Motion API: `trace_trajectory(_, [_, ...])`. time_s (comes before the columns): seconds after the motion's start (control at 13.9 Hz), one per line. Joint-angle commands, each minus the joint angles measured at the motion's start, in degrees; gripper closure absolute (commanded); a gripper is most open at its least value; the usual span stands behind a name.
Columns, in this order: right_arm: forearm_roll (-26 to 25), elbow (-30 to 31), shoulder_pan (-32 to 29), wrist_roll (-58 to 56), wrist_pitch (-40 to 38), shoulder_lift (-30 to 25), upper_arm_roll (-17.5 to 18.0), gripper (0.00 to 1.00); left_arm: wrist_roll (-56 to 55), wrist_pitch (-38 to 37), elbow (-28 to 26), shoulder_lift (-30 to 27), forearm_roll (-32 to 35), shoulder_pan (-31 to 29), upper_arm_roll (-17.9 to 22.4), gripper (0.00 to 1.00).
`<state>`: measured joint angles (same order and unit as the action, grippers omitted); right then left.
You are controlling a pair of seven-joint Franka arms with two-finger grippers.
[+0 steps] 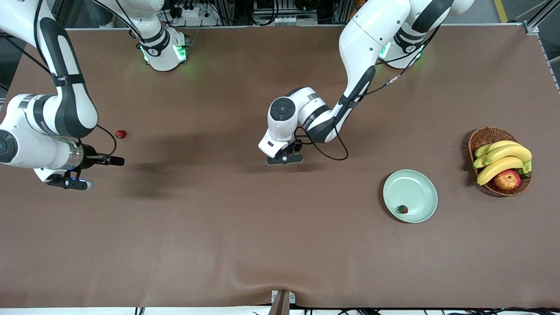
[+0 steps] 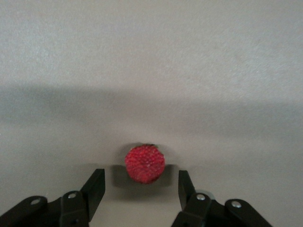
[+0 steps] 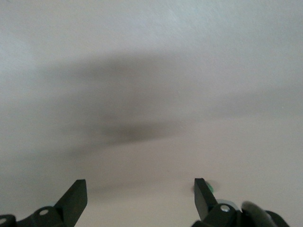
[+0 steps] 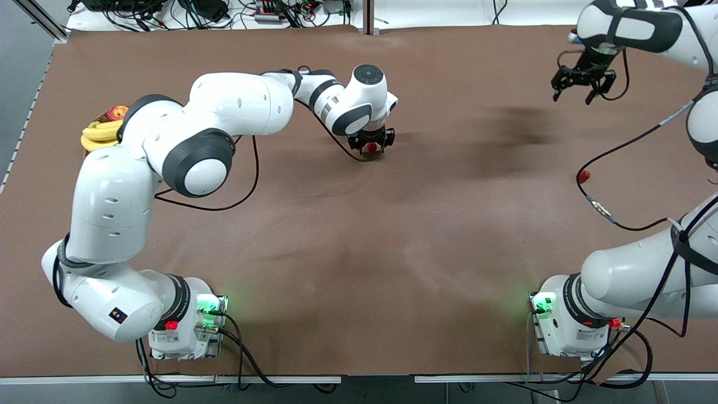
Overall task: Collect all strawberries into plate
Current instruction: 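Grasp the second strawberry with the left gripper while the right gripper reaches another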
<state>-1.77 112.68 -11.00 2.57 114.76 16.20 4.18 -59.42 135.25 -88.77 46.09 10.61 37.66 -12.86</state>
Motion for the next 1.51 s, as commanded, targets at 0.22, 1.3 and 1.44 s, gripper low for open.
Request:
trace_trajectory(0.22, [-5.2,11.0,-5.3,-3.2,3.6,-5.3,0.9,0.0,0.8,1.5,3.0,2.0,-0.1,0.4,0.7,0.29])
trace_trajectory(1.3, [-5.5,29.3,-13.8,-10.5,26.6,-4.3,1.0,0.28,-2.9,1.1,2.8,-1.3,-0.2,-7.5,0.9,0.94])
trace_trajectory(1.44, [-5.5,29.2,-15.5,-13.6,26.8,-3.3,1.1,0.47,-4.9,-1.0,2.6,-3.1,-0.2,-13.6,0.9,0.94])
